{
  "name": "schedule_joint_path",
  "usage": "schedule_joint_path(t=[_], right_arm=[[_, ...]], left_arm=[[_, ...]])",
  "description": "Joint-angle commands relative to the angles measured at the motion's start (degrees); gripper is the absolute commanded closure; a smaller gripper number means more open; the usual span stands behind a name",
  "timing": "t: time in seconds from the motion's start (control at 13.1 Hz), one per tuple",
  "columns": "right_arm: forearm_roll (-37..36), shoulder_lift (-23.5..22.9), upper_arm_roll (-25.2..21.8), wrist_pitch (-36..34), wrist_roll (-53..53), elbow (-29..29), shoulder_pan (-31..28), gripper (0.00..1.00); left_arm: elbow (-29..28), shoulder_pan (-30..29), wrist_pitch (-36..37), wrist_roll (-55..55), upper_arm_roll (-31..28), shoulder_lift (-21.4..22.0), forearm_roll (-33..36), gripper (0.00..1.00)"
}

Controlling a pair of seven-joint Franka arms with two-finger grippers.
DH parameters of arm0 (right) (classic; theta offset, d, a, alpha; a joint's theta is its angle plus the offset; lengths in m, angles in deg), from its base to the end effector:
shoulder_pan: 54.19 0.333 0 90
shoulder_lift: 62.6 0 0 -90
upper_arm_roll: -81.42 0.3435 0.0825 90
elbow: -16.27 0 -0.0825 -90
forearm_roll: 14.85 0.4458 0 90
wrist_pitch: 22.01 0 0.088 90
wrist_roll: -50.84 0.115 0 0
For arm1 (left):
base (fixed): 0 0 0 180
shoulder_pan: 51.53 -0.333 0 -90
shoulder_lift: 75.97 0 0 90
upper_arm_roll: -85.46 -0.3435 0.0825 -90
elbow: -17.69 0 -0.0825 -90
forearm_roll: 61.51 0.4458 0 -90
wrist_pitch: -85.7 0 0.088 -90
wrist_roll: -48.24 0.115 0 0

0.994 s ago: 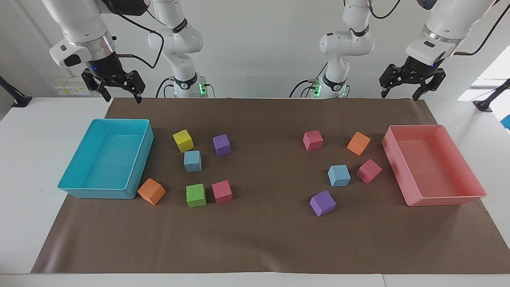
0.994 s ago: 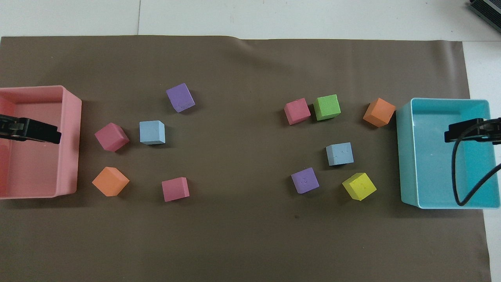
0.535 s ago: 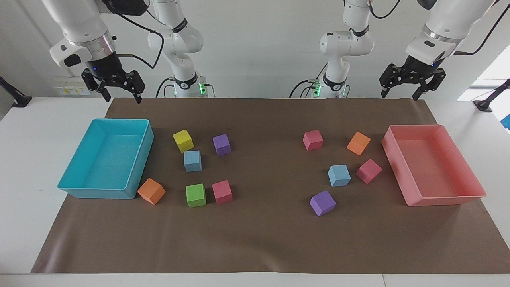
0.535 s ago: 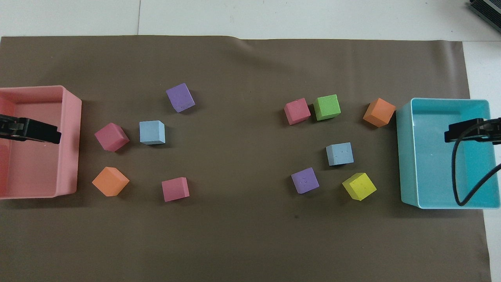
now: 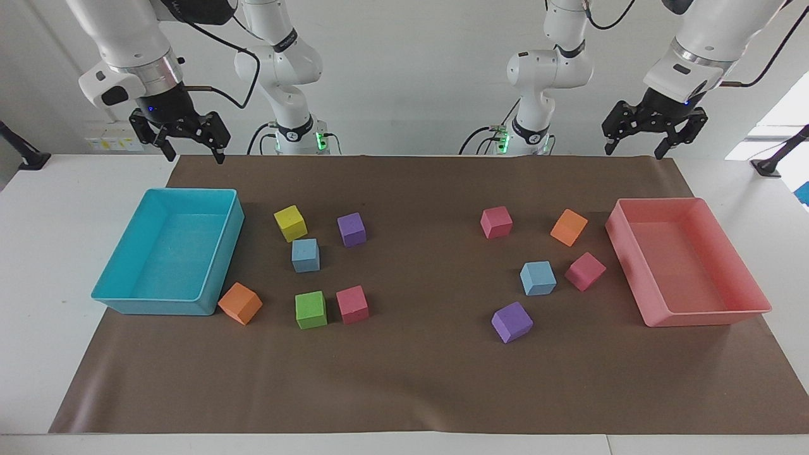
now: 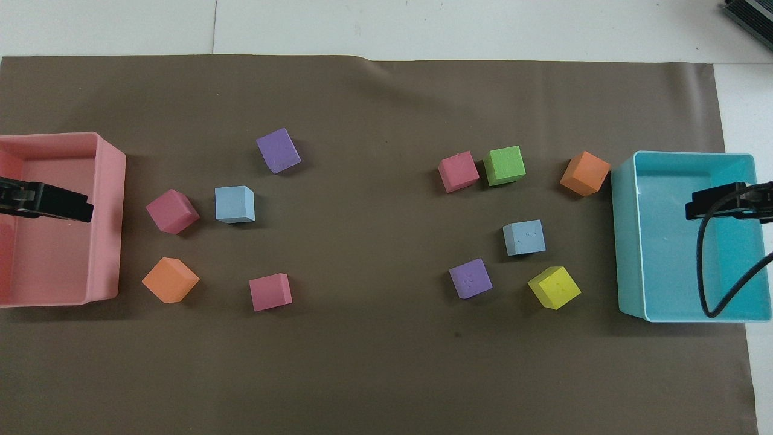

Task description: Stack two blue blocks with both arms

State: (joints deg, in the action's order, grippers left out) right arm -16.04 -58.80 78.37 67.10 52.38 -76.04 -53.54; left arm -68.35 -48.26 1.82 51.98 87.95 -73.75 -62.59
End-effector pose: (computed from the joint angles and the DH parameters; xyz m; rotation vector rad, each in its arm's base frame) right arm 0.5916 -0.0283 0.6612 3.1224 -0.1079 0.0160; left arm 0.5883 -0.0623 0.6945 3.1135 -0.2618 0.0011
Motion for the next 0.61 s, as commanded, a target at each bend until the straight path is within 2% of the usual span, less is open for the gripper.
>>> schedule_joint_path(t=[0.0,0.54], right_arm=[[0.3,0.2,-0.4,-0.9,0.8,0.5,0.4,0.0],[0.3,0.2,-0.4,-0.9,0.9,0.5,0.4,0.0]], left_arm=[[-1.4,-1.0,-0.1,0.4,0.4,1.5,-0.6,0.0],[-1.3,-0.9,-0.8,0.2,0.4,1.4,-0.6,0.0]])
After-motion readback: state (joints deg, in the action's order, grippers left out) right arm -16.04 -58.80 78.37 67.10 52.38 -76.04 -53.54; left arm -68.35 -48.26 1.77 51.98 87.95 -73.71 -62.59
